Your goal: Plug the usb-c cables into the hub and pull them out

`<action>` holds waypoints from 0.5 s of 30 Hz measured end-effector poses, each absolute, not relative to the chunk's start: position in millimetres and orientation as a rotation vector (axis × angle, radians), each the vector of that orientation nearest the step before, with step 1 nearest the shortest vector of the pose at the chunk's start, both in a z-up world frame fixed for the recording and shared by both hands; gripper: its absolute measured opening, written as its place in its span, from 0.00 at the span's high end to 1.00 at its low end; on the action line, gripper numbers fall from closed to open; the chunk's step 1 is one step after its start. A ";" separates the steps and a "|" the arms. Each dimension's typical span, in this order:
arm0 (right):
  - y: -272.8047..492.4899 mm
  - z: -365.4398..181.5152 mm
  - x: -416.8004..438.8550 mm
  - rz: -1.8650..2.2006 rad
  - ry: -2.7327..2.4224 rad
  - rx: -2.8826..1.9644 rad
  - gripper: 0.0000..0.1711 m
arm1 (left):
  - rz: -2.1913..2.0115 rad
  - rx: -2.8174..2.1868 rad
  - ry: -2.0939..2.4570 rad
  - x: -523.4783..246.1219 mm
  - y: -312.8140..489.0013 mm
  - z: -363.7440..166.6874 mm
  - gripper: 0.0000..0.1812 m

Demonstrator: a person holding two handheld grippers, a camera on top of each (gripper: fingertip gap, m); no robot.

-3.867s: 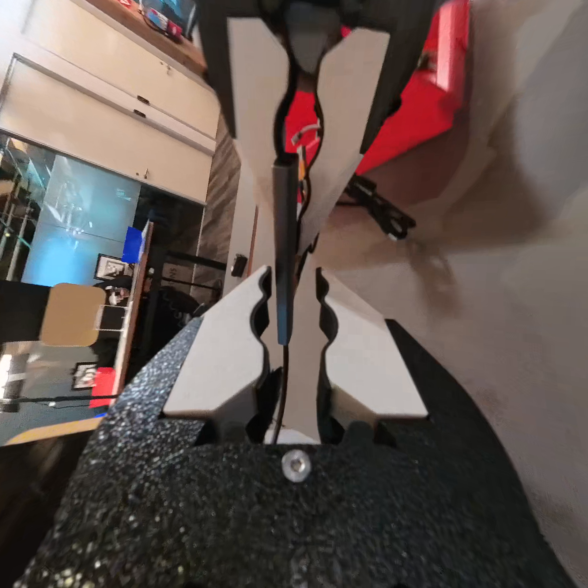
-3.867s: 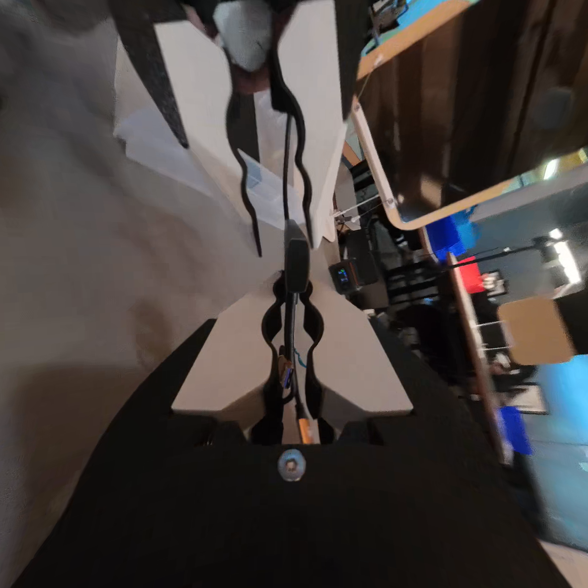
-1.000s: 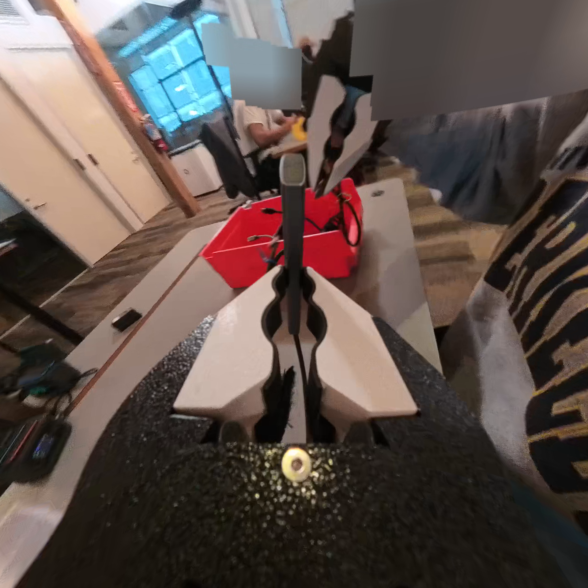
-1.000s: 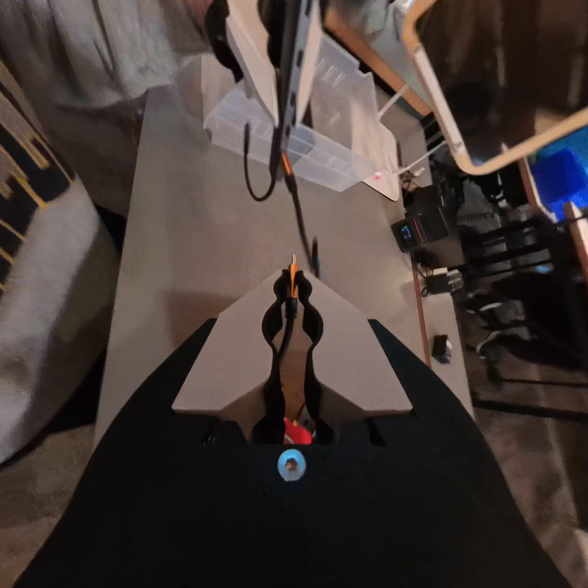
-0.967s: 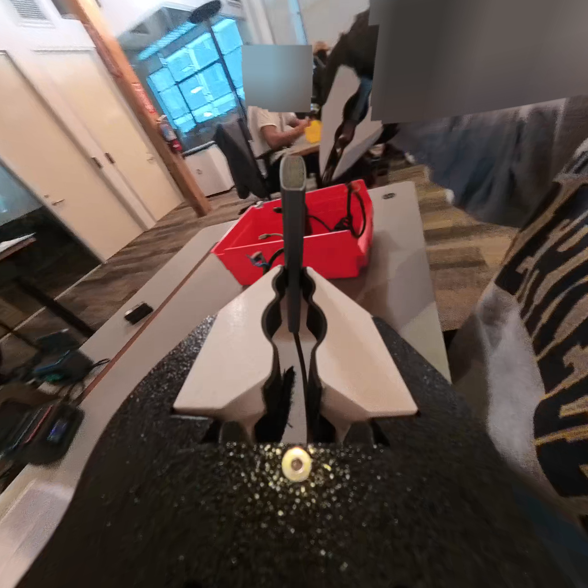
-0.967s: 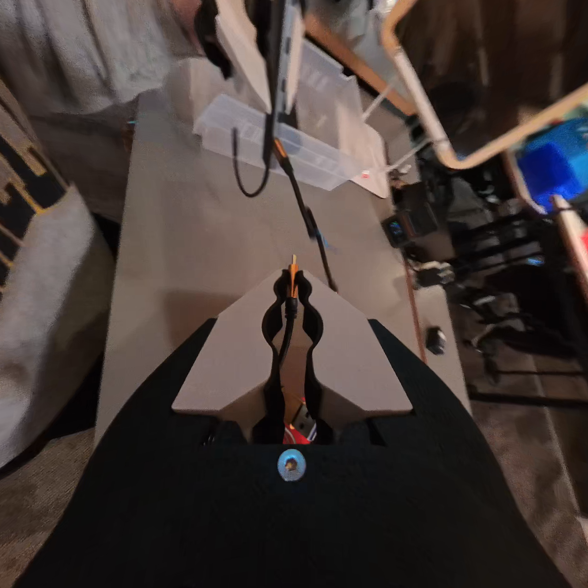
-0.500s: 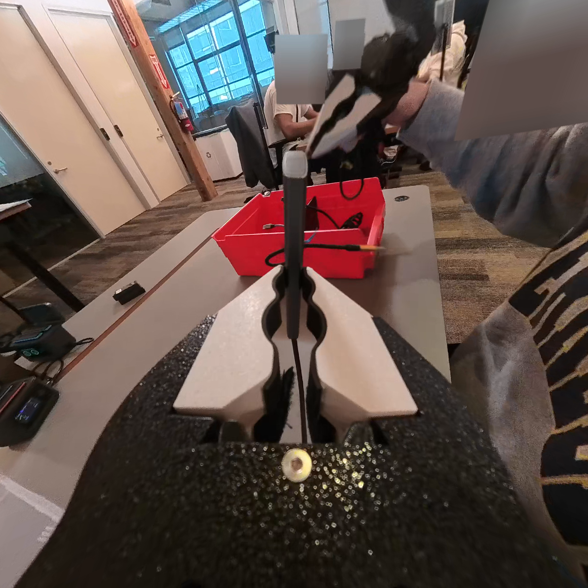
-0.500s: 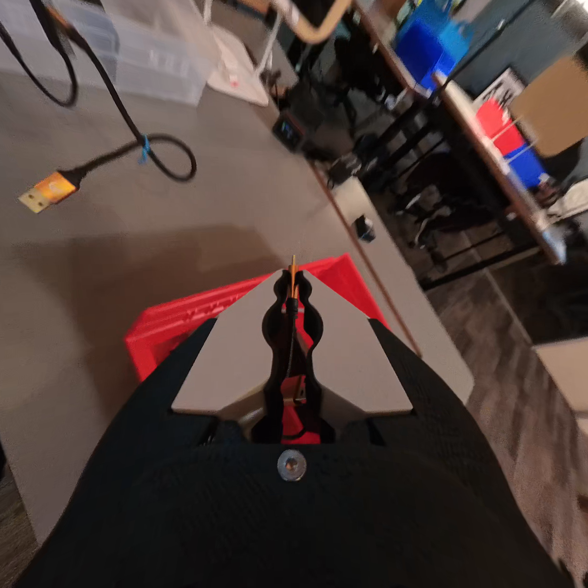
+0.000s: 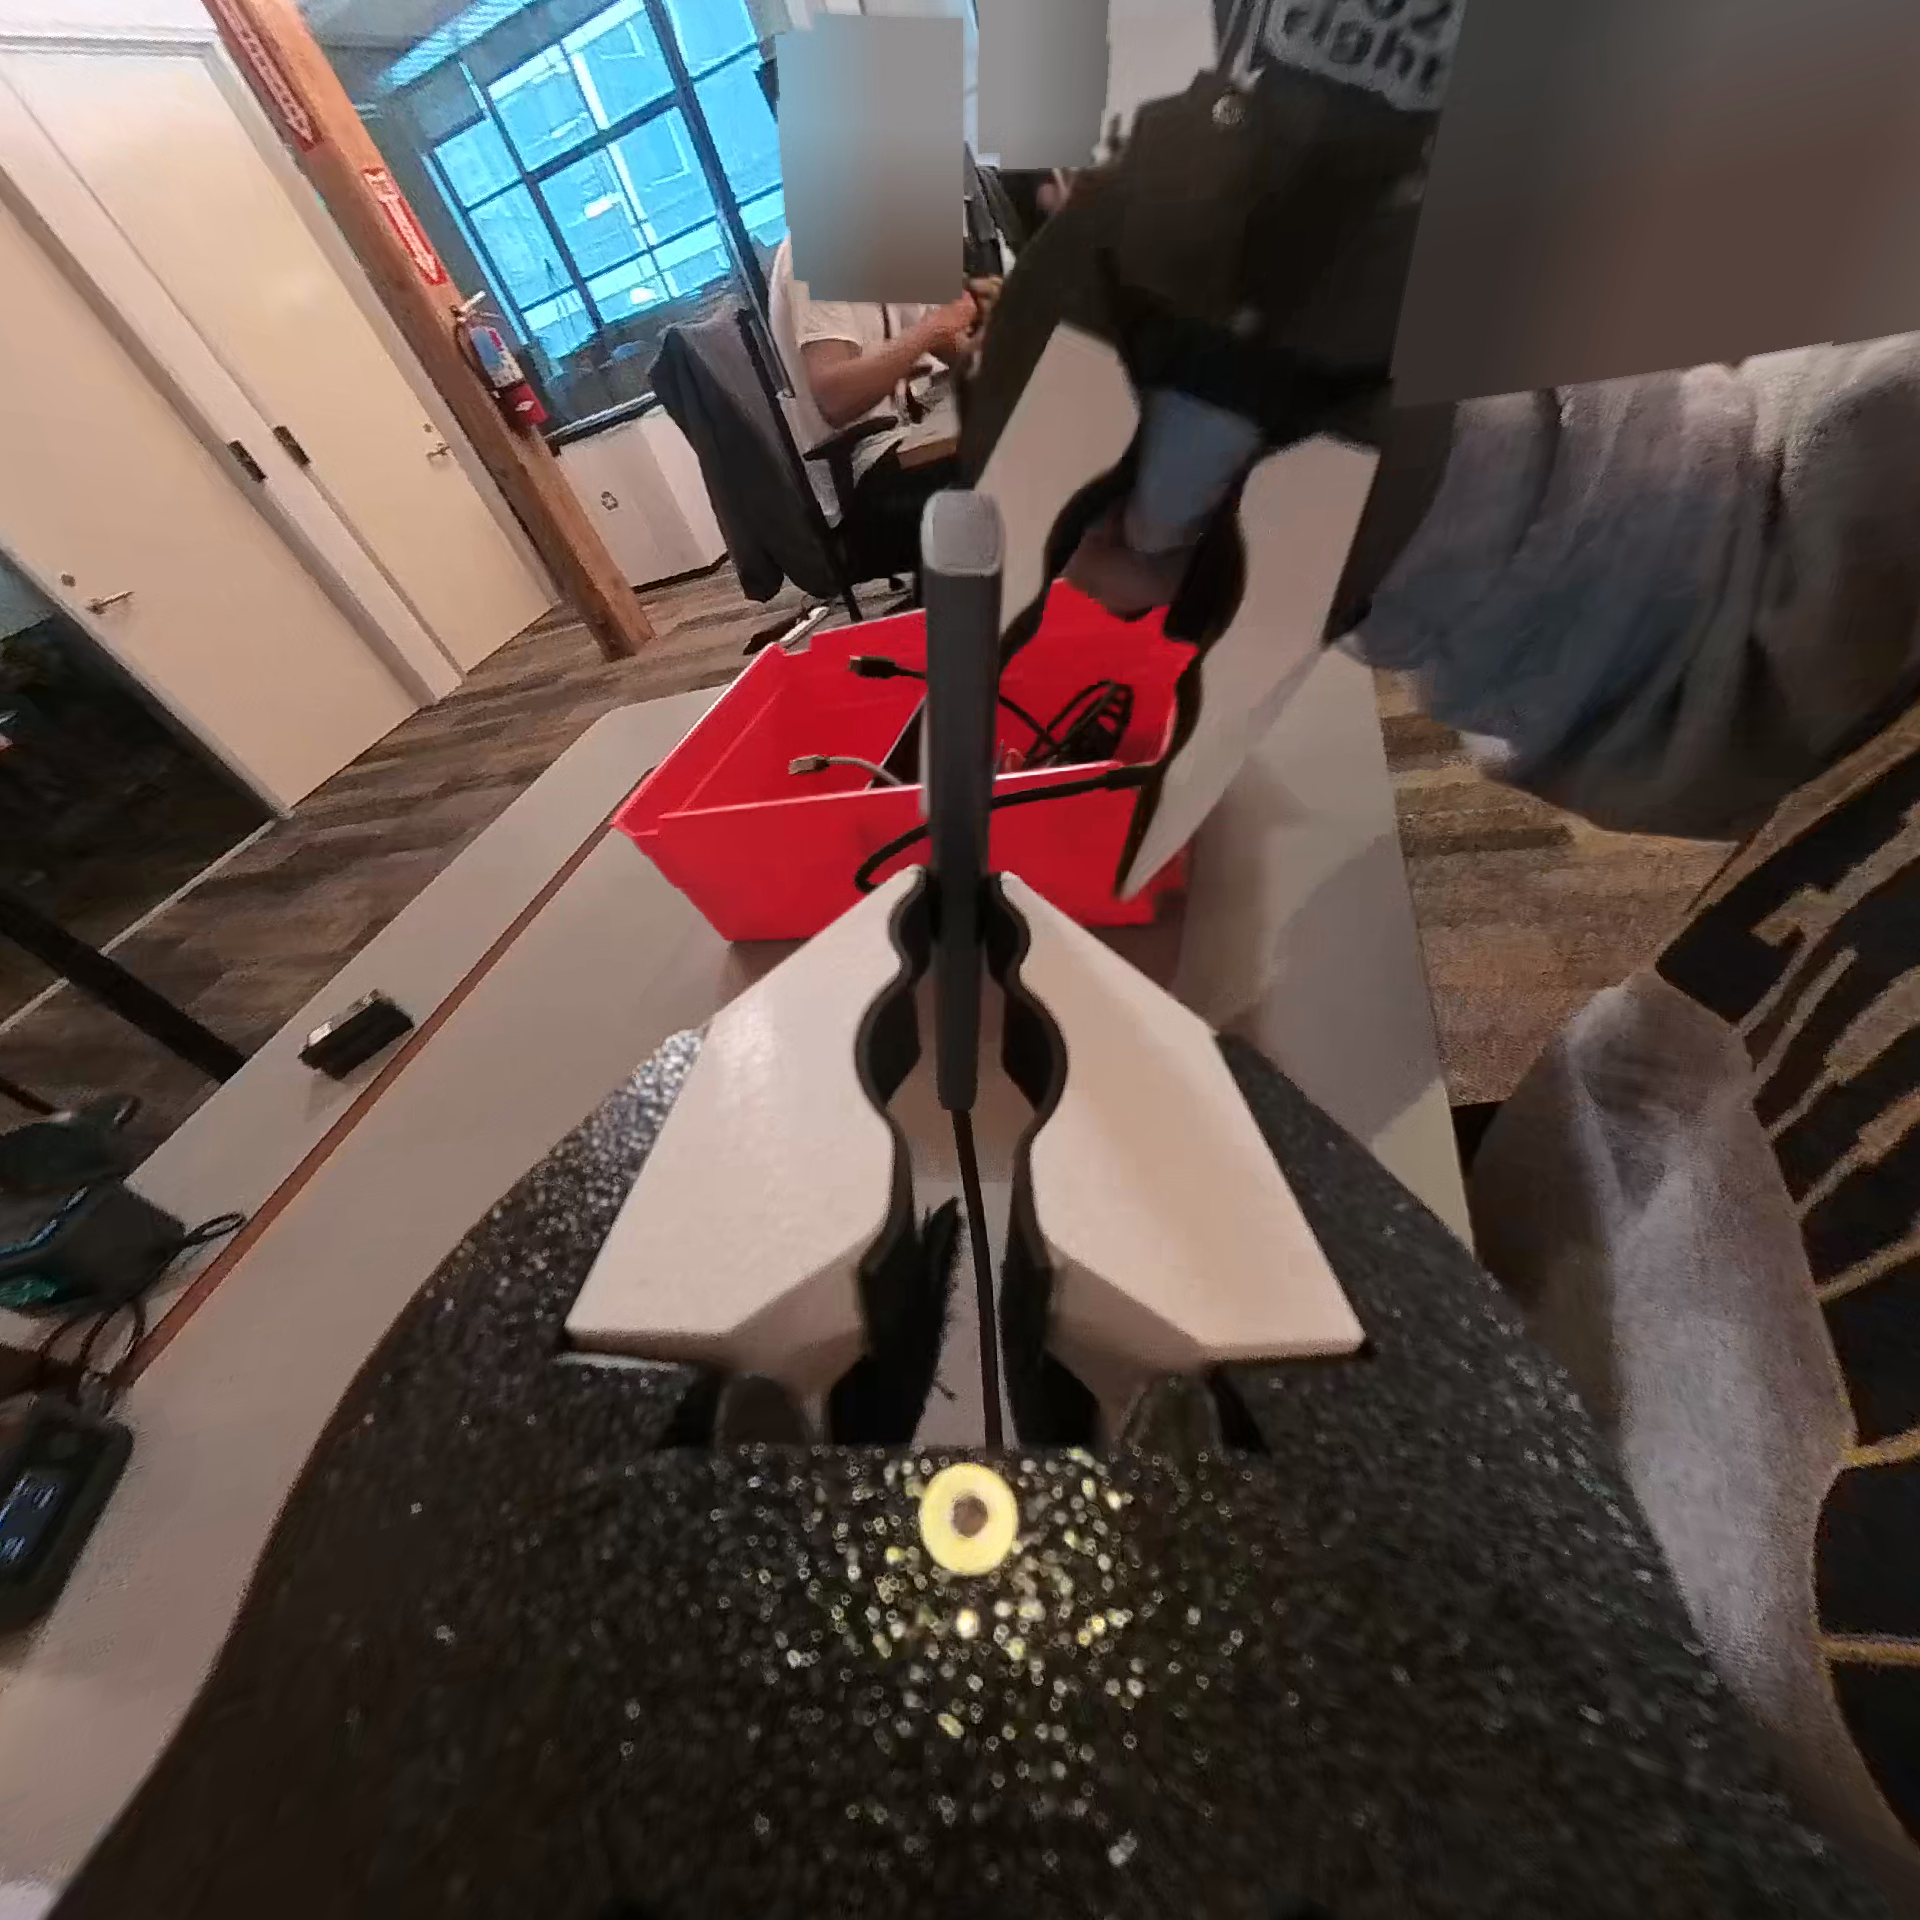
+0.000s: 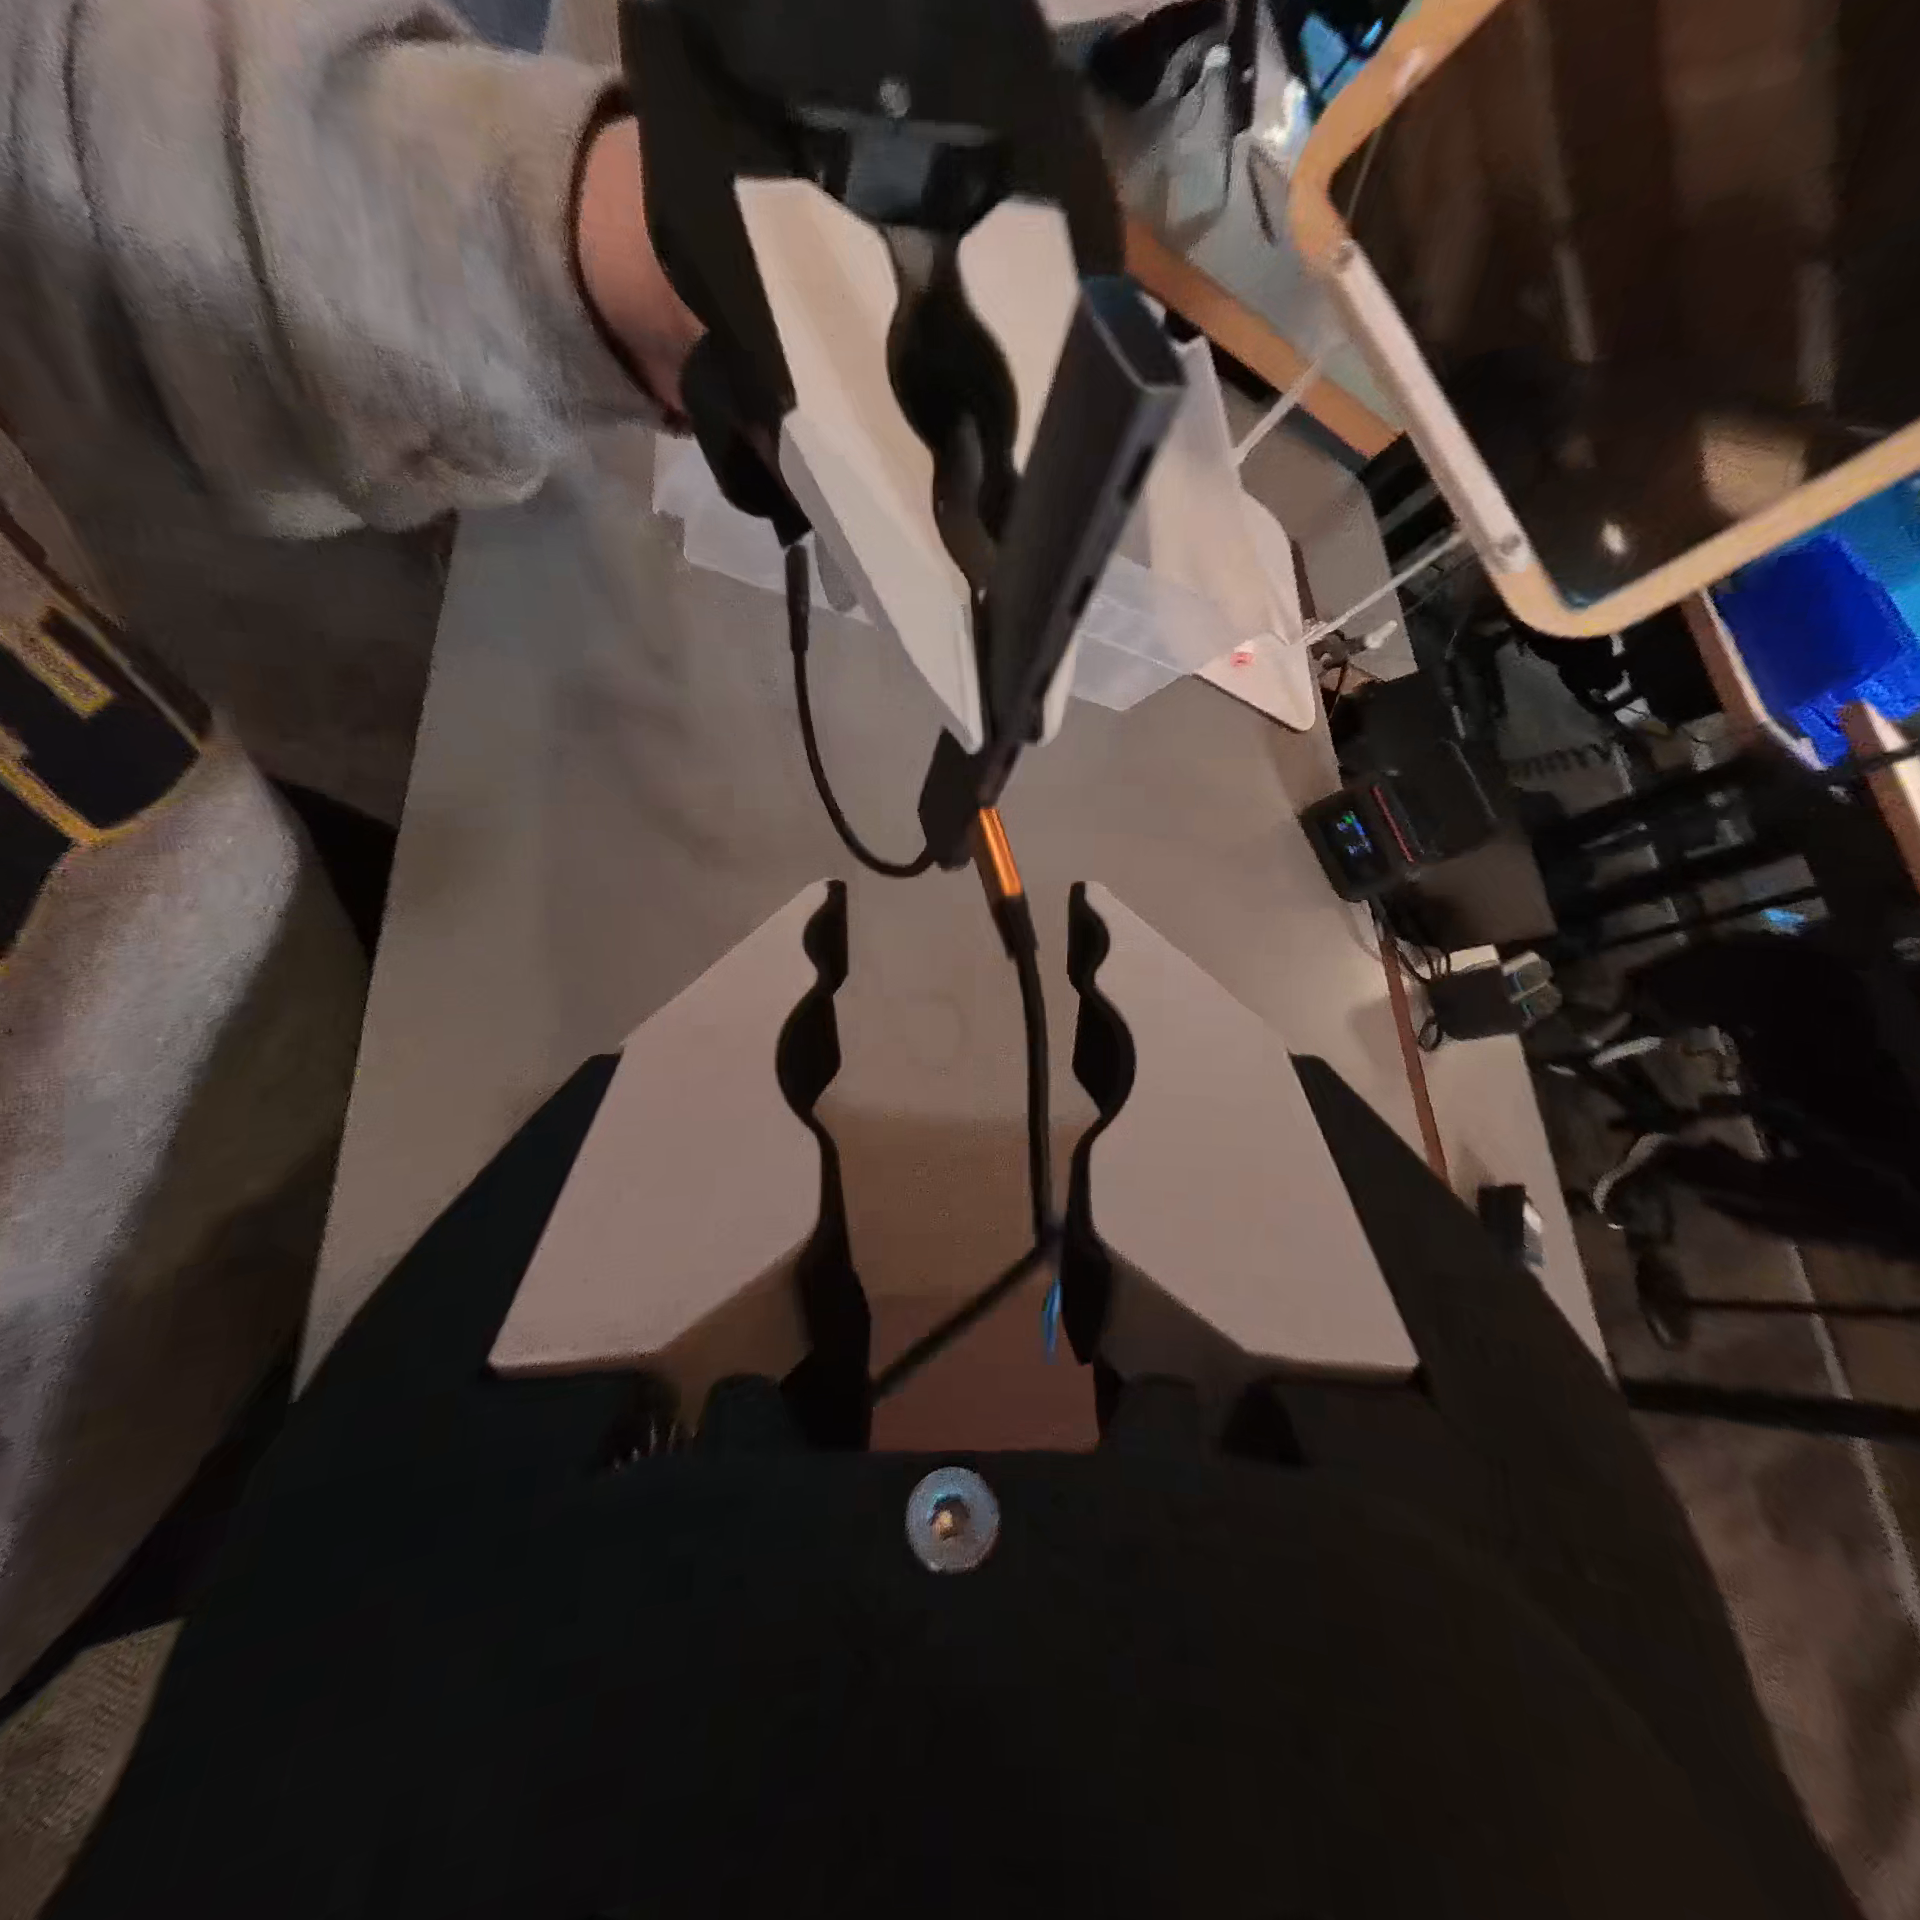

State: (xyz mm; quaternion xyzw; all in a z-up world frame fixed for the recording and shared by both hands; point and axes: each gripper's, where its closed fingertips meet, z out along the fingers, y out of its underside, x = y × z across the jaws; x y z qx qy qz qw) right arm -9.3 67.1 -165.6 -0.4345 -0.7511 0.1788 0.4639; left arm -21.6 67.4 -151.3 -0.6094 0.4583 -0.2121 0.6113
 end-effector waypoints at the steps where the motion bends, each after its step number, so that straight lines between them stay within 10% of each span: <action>1: 69.1 -171.3 -15.1 0.397 -1.866 -1.058 0.77 | -0.492 -1.401 1.072 -18.2 66.2 -151.6 0.96; 8: 69.3 -187.1 -19.3 0.370 -1.951 -1.046 0.97 | -0.504 -1.391 1.162 -8.6 55.7 -157.0 0.95; 11: 65.7 -183.8 -18.5 0.396 -1.947 -1.027 0.98 | -0.453 -1.444 1.169 -9.4 64.4 -166.6 0.76; 15: 62.3 -178.3 -17.3 0.404 -1.946 -1.003 0.97 | -0.461 -1.417 1.220 -3.8 61.3 -170.3 0.95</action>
